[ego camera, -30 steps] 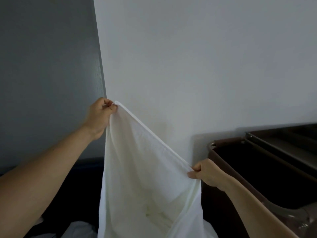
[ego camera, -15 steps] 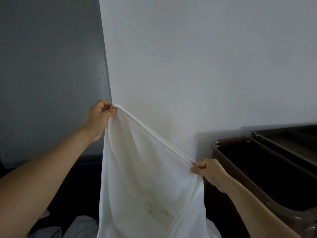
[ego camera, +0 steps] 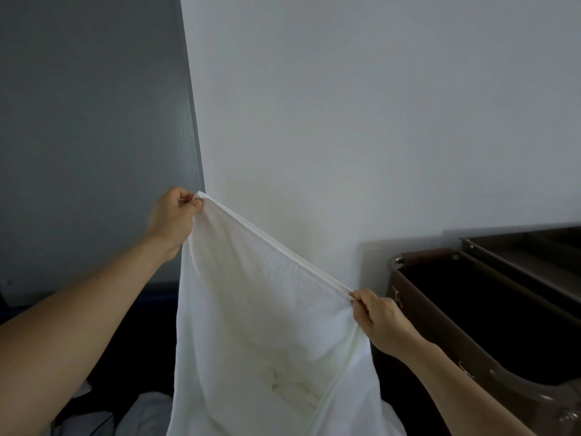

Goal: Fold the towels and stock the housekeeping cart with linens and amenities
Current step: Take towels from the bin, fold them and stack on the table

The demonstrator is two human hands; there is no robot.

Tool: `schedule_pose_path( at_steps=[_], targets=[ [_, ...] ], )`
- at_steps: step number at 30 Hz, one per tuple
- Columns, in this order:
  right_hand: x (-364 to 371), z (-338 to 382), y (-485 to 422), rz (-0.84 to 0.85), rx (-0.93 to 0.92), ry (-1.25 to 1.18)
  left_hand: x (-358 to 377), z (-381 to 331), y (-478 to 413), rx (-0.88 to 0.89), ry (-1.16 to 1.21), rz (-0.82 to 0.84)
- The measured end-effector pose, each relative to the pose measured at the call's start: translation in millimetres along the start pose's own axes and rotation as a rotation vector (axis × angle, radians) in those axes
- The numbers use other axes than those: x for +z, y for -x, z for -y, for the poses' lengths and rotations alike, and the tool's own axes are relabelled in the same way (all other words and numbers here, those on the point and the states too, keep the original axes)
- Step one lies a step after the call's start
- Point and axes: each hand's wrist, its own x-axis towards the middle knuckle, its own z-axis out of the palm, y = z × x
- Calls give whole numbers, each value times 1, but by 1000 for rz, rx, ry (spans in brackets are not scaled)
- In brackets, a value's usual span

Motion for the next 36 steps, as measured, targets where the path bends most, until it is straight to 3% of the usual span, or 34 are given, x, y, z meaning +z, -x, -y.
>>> schedule_pose_path(
  at_steps=[9,13,18,24,27,31,36],
  targets=[
    [11,-12,6,-186,108,-136,11,2,-3,26,24,-29],
    [14,-13,4,-122,111,-38,17,5,-4,31,-71,-96],
    [14,-10,-5,-191,215,-96,13,7,-6,29,-113,-160],
    [9,-5,-19,-79,328,-71,7,11,-2,23,-158,-179],
    [3,4,-25,-140,350,-12,9,14,11,75,-315,-92],
    [3,46,-41,-181,243,0,38,8,58,190,-463,189],
    [18,86,-49,-97,134,4,79,-2,117,223,-225,450]
  ],
)
